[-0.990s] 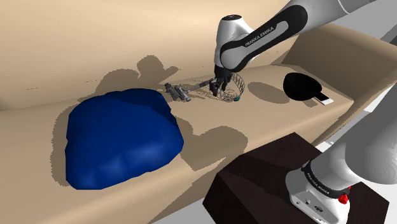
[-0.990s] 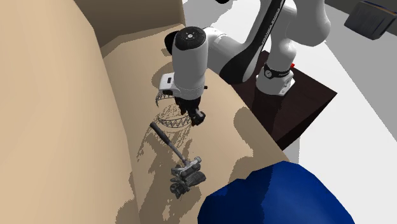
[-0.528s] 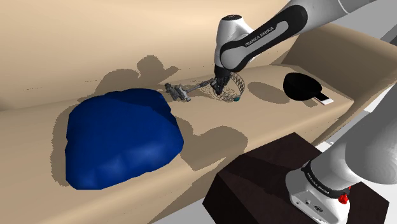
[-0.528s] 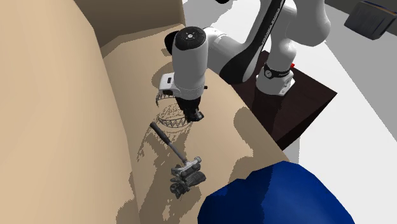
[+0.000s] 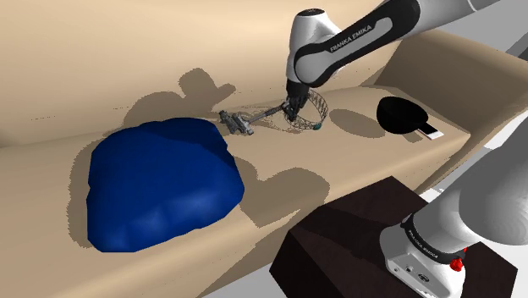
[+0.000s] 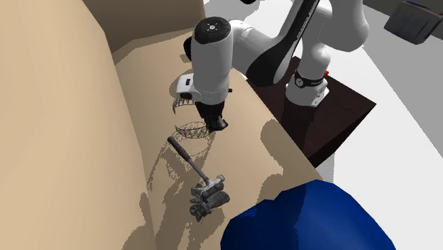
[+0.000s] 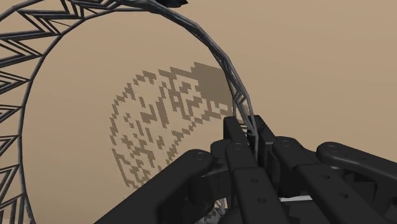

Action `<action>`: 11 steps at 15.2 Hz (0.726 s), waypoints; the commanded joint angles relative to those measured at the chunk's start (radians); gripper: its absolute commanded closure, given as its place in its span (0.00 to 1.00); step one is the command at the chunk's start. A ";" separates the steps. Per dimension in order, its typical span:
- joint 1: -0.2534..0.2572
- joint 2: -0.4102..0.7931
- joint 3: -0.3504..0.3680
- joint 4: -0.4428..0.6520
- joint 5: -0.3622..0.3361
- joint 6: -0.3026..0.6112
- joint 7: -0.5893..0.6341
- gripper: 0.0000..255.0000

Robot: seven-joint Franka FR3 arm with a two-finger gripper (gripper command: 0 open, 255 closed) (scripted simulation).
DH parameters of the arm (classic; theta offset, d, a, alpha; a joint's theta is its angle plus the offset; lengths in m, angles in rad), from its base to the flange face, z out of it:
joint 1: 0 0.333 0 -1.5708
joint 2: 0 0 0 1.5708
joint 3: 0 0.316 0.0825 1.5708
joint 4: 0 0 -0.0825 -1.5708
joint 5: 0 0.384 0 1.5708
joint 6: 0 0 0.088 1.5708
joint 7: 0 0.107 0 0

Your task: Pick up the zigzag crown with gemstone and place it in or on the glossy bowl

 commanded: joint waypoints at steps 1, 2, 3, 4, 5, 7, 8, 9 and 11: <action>-0.001 -0.019 0.000 0.010 0.005 -0.029 -0.007 1.00; -0.001 -0.028 0.001 0.014 0.007 -0.042 -0.010 1.00; -0.001 -0.036 0.001 0.019 0.010 -0.054 -0.012 1.00; -0.001 -0.045 0.002 0.023 0.012 -0.067 -0.015 1.00; -0.001 -0.053 0.002 0.028 0.014 -0.080 -0.017 1.00; 0.000 -0.068 0.002 0.038 0.017 -0.105 -0.021 1.00; 0.000 -0.076 0.003 0.044 0.019 -0.118 -0.024 1.00; 0.000 -0.083 0.003 0.049 0.021 -0.131 -0.026 1.00; 0.000 -0.097 0.003 0.061 0.024 -0.157 -0.030 1.00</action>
